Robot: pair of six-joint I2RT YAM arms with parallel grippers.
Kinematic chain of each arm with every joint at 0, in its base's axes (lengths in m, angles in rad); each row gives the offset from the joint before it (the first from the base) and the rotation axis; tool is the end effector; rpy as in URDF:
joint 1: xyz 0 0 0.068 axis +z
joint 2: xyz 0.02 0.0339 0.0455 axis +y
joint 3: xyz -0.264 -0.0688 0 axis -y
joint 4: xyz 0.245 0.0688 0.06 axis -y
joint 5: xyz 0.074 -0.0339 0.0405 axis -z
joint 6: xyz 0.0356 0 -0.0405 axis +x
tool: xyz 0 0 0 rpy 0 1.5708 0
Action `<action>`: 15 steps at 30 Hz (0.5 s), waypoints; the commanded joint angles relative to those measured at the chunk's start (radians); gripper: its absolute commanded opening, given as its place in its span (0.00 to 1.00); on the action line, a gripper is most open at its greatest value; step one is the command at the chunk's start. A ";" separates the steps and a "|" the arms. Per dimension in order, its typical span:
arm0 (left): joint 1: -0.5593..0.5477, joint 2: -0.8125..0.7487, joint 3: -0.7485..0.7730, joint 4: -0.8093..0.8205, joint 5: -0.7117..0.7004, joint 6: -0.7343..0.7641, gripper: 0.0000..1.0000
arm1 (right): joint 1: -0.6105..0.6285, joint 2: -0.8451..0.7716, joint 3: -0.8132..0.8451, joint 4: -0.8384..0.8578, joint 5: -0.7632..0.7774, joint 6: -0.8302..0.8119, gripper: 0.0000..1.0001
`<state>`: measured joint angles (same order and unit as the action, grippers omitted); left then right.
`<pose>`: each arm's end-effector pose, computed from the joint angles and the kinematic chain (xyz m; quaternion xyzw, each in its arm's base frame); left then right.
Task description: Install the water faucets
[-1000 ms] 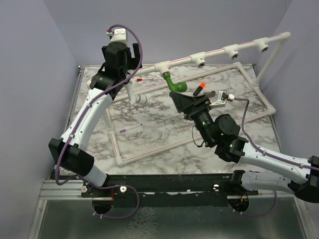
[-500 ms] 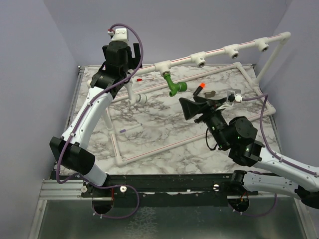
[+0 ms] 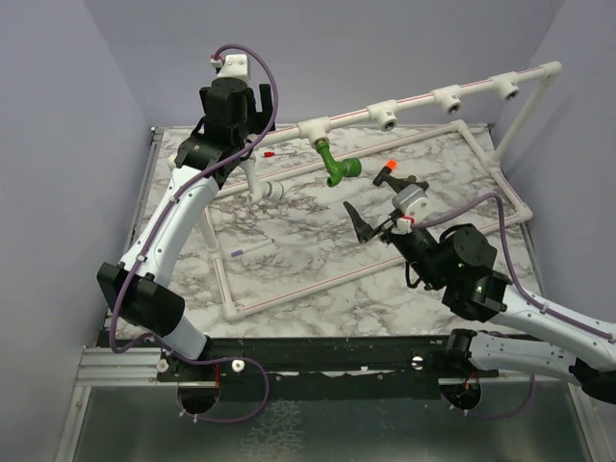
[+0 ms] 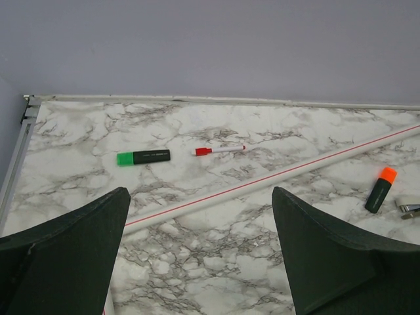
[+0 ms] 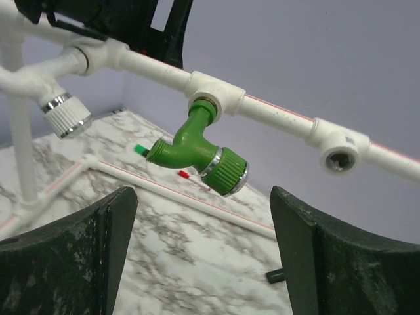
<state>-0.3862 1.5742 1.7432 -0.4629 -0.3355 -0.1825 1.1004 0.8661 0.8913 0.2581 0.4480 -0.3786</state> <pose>0.3336 -0.1230 0.4467 -0.0185 0.7978 -0.0361 0.6016 0.1018 0.1662 0.4104 -0.2631 0.5521 0.1506 0.7767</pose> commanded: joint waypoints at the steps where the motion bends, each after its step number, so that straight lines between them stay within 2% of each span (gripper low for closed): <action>1: -0.008 0.037 0.017 -0.080 0.058 -0.002 0.90 | 0.007 0.014 0.012 -0.026 -0.100 -0.384 0.86; 6: -0.009 0.034 0.027 -0.083 0.057 0.001 0.90 | 0.007 0.063 0.013 -0.004 -0.131 -0.606 0.86; 10: -0.009 0.029 0.031 -0.086 0.062 0.002 0.90 | 0.007 0.127 0.025 0.029 -0.111 -0.729 0.86; 15: -0.008 0.019 0.032 -0.086 0.062 0.002 0.90 | 0.007 0.206 0.024 0.148 -0.055 -0.846 0.85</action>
<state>-0.3862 1.5814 1.7599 -0.4881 -0.3206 -0.1825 1.1004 1.0302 0.8932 0.2966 0.3542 -1.0645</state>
